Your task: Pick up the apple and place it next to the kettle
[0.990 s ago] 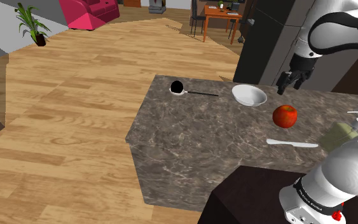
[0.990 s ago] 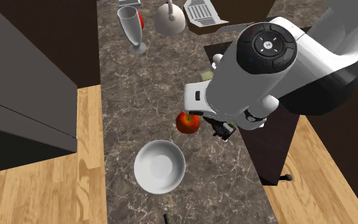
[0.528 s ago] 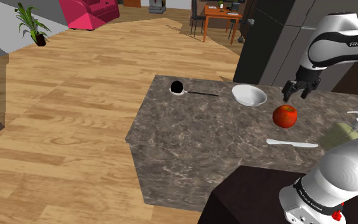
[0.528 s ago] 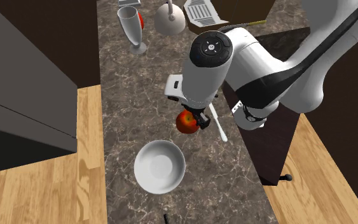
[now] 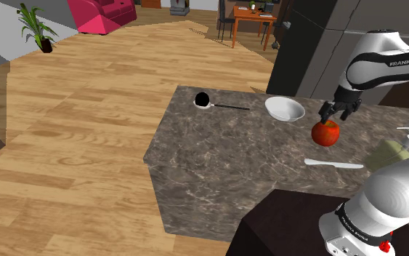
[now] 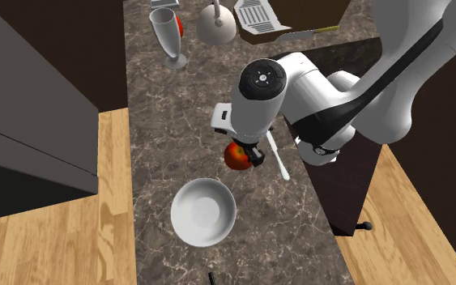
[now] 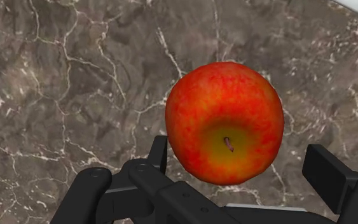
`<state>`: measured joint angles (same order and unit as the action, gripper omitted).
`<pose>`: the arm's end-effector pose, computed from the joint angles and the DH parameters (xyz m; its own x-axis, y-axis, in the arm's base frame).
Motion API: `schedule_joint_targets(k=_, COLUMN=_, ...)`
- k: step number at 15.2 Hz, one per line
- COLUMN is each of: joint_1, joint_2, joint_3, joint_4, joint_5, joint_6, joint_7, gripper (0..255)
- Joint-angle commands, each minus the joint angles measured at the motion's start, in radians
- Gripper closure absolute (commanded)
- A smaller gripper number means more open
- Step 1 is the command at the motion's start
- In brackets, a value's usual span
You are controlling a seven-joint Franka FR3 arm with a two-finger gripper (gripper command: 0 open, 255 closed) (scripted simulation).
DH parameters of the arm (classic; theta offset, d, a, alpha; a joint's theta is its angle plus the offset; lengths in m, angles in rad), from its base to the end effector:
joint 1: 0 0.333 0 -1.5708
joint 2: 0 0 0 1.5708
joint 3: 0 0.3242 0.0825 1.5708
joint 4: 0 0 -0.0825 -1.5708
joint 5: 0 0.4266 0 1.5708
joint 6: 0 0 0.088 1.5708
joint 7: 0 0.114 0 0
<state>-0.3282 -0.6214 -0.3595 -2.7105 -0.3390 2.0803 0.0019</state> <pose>0.2917 -0.2452 0.3764 0.8983 -0.4384 -0.0287 -0.4348 -0.8966 0.0845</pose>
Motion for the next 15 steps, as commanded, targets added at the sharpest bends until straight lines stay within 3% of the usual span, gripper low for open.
schedule_joint_targets(k=1, joint_1=0.0, joint_2=0.005, joint_3=-0.002, joint_4=-0.003, joint_5=-0.002, joint_6=0.009, joint_7=0.0, gripper=0)
schedule_joint_targets(k=7, joint_1=0.0, joint_2=0.005, joint_3=-0.002, joint_4=-0.003, joint_5=-0.002, joint_6=0.009, joint_7=0.0, gripper=0)
schedule_joint_targets(k=8, joint_1=0.0, joint_2=0.005, joint_3=-0.002, joint_4=-0.003, joint_5=-0.002, joint_6=0.009, joint_7=0.0, gripper=255)
schedule_joint_targets(k=15, joint_1=0.0, joint_2=0.006, joint_3=-0.003, joint_4=-0.003, joint_5=-0.001, joint_6=0.009, joint_7=0.0, gripper=255)
